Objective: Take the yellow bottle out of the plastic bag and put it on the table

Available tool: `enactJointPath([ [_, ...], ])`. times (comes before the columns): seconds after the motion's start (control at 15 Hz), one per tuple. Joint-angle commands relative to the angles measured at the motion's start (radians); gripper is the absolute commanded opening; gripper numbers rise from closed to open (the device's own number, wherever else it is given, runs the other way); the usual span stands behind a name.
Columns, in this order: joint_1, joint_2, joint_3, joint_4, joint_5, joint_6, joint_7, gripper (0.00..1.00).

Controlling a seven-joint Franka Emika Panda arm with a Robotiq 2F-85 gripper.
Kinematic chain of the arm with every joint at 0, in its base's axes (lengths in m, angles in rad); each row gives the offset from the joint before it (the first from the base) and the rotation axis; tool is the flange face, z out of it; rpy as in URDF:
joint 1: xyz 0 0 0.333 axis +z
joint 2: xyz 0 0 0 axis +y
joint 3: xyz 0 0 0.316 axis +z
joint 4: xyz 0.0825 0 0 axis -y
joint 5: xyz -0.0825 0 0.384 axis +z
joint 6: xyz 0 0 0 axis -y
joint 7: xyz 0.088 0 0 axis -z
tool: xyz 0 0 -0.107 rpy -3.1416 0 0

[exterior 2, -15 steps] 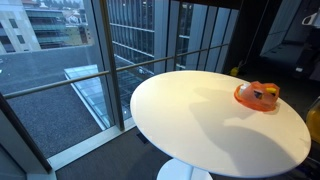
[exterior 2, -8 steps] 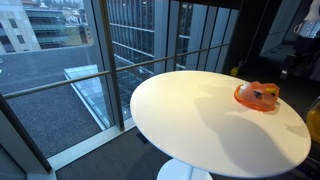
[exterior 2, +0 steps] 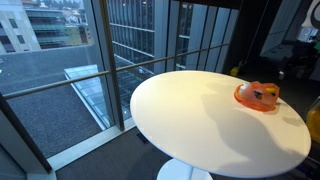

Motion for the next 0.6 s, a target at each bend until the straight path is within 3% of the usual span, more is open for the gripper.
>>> enactJointPath([
  [0.0, -0.014, 0.058, -0.011, 0.057, 0.002, -0.002, 0.075, 1.0],
  [0.53, -0.008, 0.063, -0.012, 0.036, -0.022, 0.011, 0.108, 1.0],
])
